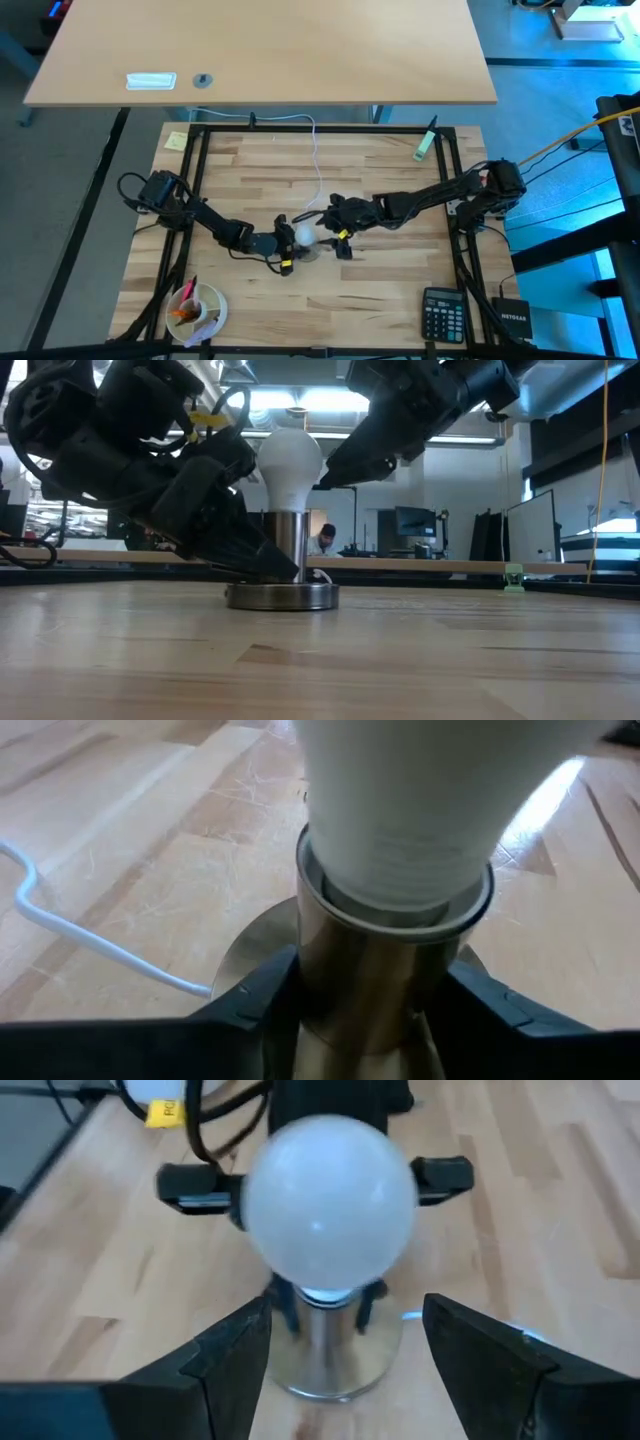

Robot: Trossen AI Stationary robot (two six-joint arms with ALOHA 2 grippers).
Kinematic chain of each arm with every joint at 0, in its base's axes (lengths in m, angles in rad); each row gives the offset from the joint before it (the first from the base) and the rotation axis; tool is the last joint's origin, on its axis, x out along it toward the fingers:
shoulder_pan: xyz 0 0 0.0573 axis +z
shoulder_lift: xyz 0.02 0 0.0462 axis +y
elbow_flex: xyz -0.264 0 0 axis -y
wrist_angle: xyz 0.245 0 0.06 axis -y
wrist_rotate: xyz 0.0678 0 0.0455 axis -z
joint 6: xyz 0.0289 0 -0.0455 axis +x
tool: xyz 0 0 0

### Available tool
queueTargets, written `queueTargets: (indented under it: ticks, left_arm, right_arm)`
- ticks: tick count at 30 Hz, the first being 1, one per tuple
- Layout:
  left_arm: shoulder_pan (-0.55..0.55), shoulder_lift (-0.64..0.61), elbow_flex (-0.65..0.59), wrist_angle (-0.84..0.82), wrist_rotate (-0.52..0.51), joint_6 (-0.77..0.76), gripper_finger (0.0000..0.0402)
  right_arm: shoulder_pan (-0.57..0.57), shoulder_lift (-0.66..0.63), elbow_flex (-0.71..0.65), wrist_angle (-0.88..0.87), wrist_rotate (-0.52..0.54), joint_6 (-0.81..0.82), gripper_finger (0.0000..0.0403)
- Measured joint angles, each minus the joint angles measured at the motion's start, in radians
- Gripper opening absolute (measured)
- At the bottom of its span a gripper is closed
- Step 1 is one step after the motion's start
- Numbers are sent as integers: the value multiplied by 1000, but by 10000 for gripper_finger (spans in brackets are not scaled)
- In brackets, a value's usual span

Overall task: Screw lightbulb
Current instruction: Remove the lightbulb from the lamp

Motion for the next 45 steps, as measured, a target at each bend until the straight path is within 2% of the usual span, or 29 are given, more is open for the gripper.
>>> queueTargets:
  ticks: [7, 11, 19, 23, 29, 32, 39, 45]
  left_arm:
    - [0, -3, 1, -16, -1, 2, 160]
    - [0, -3, 1, -18, -1, 2, 160]
    - [-3, -22, -1, -32, 1, 0, 160]
    - [-3, -58, 3, -65, 3, -7, 160]
    - [-3, -101, 68, -252, -17, -8, 160]
    - [-3, -108, 110, -324, -38, -19, 160]
    - [-1, -143, 220, -613, -106, -66, 160]
    - [-1, -149, 285, -721, -127, -61, 160]
  right_arm:
    - [-15, -75, 90, -150, -92, 54, 264]
    - [-14, -74, 128, -74, -95, 47, 265]
    - [-14, 5, 134, -29, -41, 72, 321]
    - [-14, 37, 134, -9, 5, 96, 334]
    - [-13, 42, 134, 57, 12, 121, 334]
    - [-13, 42, 134, 24, 16, 154, 334]
    - [-13, 42, 134, -54, 17, 259, 334]
    - [-13, 42, 134, -83, 18, 289, 327]
